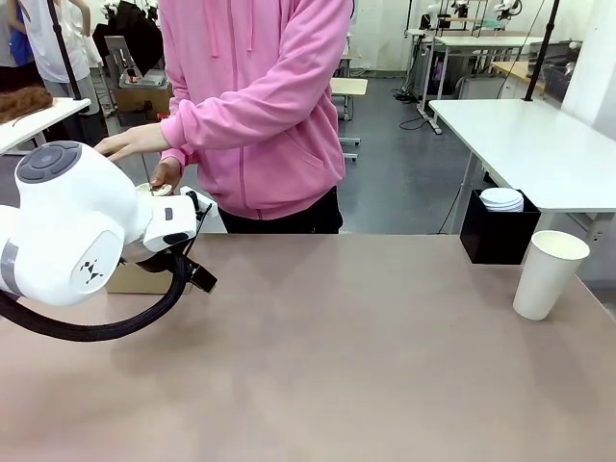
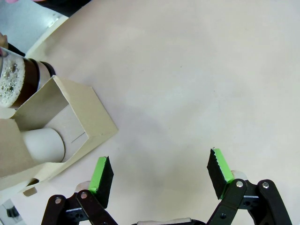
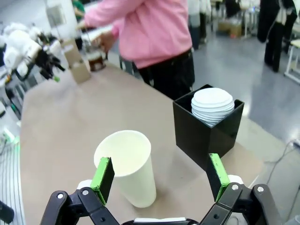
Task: Pour a drink into a cup and package it in a carrier.
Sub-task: Pick up the 600 ml Paper Cup and place it in the middle top area of the table.
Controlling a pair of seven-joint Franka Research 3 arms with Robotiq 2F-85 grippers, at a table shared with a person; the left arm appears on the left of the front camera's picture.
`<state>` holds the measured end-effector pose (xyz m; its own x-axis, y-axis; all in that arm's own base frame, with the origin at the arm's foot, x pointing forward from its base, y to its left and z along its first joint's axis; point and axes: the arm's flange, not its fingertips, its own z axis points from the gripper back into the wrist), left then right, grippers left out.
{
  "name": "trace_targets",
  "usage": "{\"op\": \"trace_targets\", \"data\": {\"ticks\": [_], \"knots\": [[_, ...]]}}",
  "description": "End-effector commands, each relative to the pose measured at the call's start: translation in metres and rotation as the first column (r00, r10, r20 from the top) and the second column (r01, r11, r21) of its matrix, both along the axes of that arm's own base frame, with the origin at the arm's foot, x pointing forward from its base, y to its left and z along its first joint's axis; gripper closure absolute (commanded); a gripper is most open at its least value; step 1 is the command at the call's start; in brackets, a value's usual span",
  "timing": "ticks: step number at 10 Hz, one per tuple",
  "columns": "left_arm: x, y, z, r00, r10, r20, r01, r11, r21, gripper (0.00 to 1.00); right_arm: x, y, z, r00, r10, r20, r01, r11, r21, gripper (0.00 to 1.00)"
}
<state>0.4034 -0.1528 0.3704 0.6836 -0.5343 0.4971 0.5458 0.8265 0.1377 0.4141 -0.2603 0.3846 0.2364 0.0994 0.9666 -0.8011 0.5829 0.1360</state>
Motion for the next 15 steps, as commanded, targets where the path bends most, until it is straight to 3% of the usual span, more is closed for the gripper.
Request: {"op": "trace_targets", "data": {"ticks": [1,6,8,11,15], "knots": [[0.000,0.001,0.000,1.000,0.000,-0.001,0.000,1.000,-0.002,0.00,0.011,-0.014,-0.050,0.994,0.078,0.081,-0.087,0.989,0.117,0.00],[0.000,0.001,0.000,1.000,0.000,-0.001,0.000,1.000,-0.002,0.00,0.008,-0.006,-0.133,0.970,0.155,0.186,-0.189,0.965,0.182,0.00],[0.000,0.001,0.000,1.000,0.000,-0.001,0.000,1.000,-0.002,0.00,0.012,0.023,-0.143,0.962,0.142,0.232,-0.186,0.966,0.180,0.00],[0.000,0.001,0.000,1.000,0.000,-0.001,0.000,1.000,-0.002,0.00,0.014,0.045,-0.149,0.961,0.175,0.214,-0.214,0.961,0.177,0.00],[0.000,0.001,0.000,1.000,0.000,-0.001,0.000,1.000,-0.002,0.00,0.018,0.069,-0.151,0.972,0.134,0.191,-0.173,0.964,0.200,0.00]]}}
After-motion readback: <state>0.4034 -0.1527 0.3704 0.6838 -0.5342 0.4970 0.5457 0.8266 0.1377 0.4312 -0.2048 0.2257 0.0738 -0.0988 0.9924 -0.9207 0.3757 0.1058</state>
